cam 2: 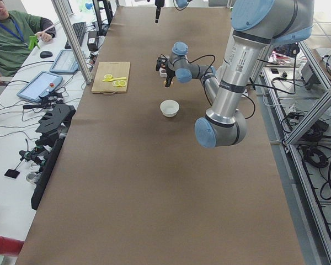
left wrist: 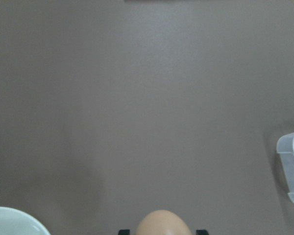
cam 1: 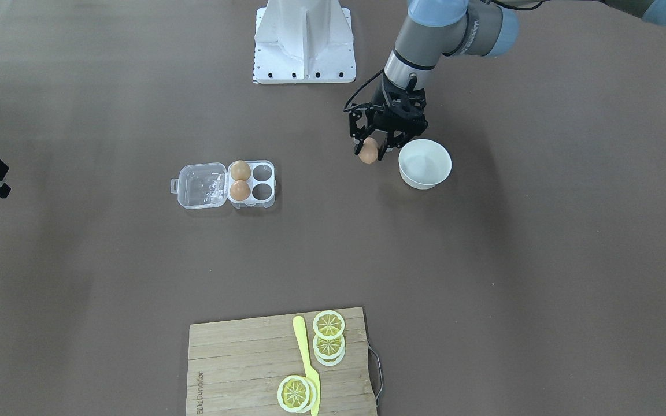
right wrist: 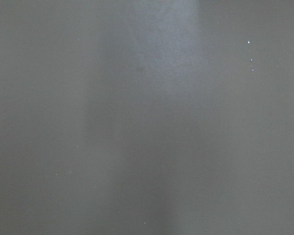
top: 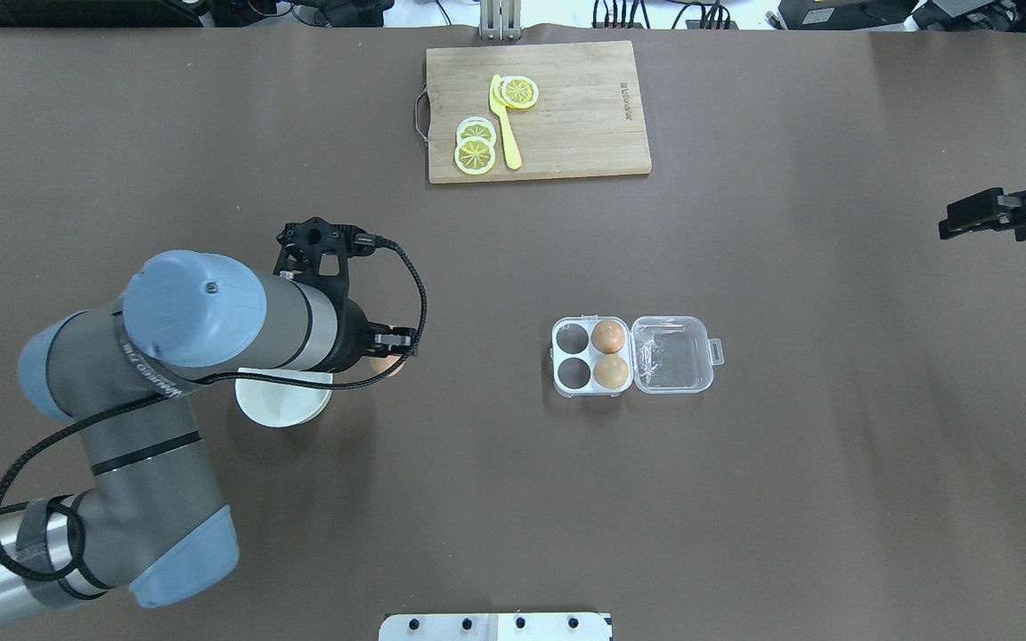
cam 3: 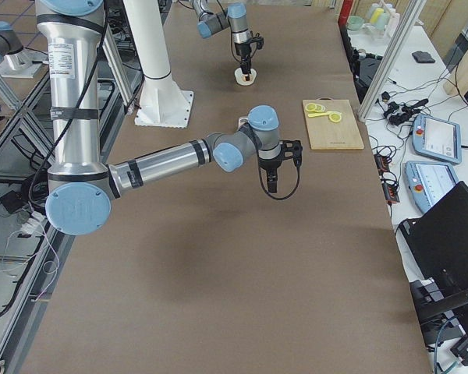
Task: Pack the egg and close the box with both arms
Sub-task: 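Lift the egg with the left gripper and carry it to the egg box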
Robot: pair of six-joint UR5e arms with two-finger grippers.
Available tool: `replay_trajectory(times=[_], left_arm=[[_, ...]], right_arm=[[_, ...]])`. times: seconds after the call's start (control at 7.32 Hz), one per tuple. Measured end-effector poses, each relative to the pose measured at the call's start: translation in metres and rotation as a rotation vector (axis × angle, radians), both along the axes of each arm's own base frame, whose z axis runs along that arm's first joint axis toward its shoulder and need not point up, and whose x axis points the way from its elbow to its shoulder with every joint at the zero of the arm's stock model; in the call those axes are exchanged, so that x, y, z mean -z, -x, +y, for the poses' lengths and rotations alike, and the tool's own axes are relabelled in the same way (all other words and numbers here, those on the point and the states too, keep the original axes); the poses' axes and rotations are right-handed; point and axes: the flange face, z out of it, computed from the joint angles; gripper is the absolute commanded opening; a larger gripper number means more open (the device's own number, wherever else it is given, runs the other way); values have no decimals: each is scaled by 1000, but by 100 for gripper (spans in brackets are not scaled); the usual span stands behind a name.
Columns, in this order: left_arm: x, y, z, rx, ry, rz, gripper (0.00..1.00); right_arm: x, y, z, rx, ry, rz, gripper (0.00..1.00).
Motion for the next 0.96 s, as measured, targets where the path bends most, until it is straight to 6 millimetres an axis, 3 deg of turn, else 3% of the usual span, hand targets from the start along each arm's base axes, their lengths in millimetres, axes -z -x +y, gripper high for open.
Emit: replay_trajectory(times=[0.27,0.68,0.96], left_arm=[[18,-18,-4,4,4,36,0],[11,-66,-27,12,-54,192,0],[26,-82,-26,15,-67,293,0]], right_arm=[[3,1,-1,0,-6,-2,100],[6,2,-3,0,-12,-5,100],[8,2,-4,0,-15,-6,100]])
